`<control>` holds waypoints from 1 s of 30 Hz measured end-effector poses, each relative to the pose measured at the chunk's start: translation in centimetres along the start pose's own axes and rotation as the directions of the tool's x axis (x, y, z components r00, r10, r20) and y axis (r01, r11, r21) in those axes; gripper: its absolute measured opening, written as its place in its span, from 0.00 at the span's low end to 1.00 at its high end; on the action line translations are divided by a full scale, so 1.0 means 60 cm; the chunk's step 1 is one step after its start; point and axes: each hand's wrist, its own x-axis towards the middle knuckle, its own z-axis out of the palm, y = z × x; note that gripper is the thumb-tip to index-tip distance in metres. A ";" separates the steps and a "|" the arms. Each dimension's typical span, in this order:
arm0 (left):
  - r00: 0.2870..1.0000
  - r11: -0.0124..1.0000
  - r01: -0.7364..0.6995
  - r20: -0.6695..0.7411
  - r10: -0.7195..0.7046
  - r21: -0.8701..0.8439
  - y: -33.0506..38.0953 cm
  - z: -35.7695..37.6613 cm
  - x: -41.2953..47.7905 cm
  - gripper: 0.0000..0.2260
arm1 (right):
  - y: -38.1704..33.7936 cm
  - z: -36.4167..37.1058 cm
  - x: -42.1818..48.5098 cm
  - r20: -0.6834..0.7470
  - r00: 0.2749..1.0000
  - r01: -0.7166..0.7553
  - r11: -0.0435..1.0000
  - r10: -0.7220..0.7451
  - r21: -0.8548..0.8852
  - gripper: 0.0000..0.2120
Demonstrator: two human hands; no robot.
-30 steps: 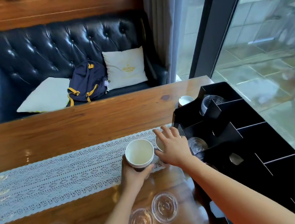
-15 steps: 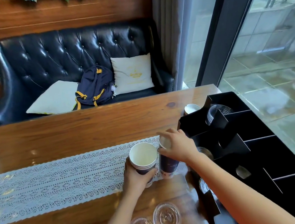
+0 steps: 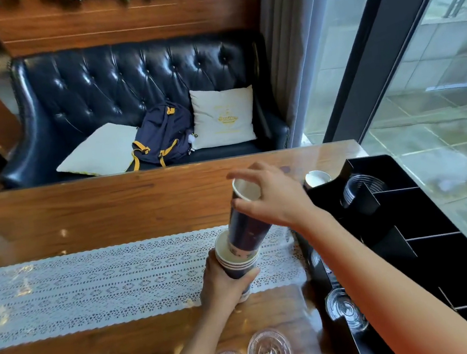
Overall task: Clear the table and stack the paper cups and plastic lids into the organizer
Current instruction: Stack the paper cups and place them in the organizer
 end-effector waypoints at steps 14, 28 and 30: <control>0.999 0.992 -0.034 0.038 0.029 0.125 0.006 0.005 -0.004 0.43 | 0.017 0.143 -0.008 0.116 0.993 -0.012 0.985 0.033 -0.172 0.23; 0.985 0.975 -0.164 0.083 0.153 0.151 0.018 -0.002 0.009 0.37 | 0.025 0.216 -0.011 0.232 0.972 0.022 0.962 0.044 -0.271 0.27; 0.985 0.975 -0.163 0.072 0.154 0.151 0.017 -0.001 0.008 0.36 | 0.024 0.218 -0.011 0.236 0.971 0.030 0.962 0.037 -0.273 0.26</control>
